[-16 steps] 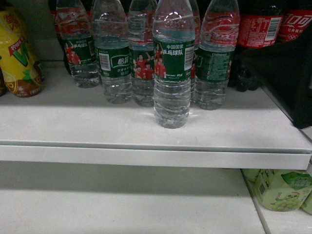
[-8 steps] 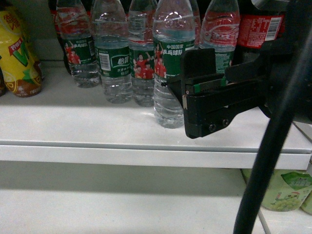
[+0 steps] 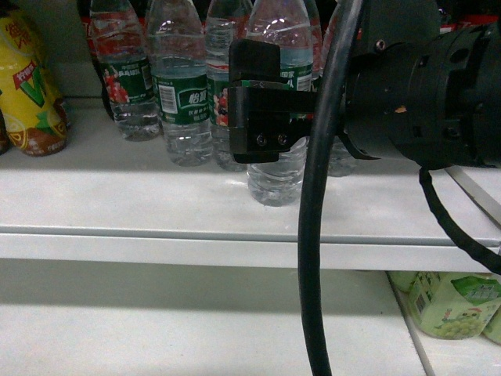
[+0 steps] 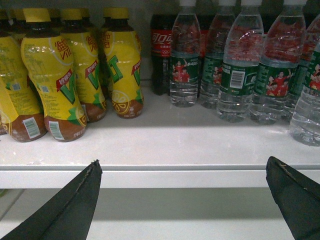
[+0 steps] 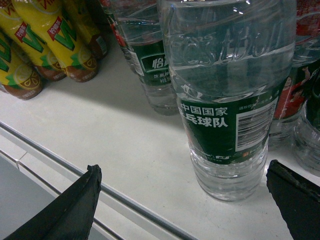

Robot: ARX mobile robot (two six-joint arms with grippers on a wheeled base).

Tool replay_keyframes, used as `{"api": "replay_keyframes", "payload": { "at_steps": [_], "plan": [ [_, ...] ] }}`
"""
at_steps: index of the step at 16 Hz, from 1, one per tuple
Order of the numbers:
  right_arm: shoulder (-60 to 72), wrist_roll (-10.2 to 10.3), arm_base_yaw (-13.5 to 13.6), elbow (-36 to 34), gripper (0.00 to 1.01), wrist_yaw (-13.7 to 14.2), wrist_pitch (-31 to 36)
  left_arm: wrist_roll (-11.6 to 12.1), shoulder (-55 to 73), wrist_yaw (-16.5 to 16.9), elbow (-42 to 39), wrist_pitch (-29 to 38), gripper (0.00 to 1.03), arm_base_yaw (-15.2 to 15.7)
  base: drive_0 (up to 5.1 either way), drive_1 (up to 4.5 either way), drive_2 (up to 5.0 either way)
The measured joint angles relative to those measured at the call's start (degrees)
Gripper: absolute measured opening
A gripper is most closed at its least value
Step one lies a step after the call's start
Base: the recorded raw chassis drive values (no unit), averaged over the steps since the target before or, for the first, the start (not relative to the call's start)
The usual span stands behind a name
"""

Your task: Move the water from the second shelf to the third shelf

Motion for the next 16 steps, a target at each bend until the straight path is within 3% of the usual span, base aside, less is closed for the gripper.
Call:
{"api": "replay_keyframes", "payload": {
  "at_steps": [9, 16],
  "plan": [
    [7.3, 0.7, 1.4, 7.5, 0.98, 5.7, -1.1, 0.0, 0.0, 0.0, 0.0, 0.0, 0.98, 0.0, 0.0, 0.00, 0.0],
    [11.2, -2.9, 1.0, 11.8, 0.98, 9.5, -2.2, 0.0, 0.0, 0.0, 0.0, 0.0, 0.98, 0.0, 0.0, 0.00, 0.0]
  ]
}}
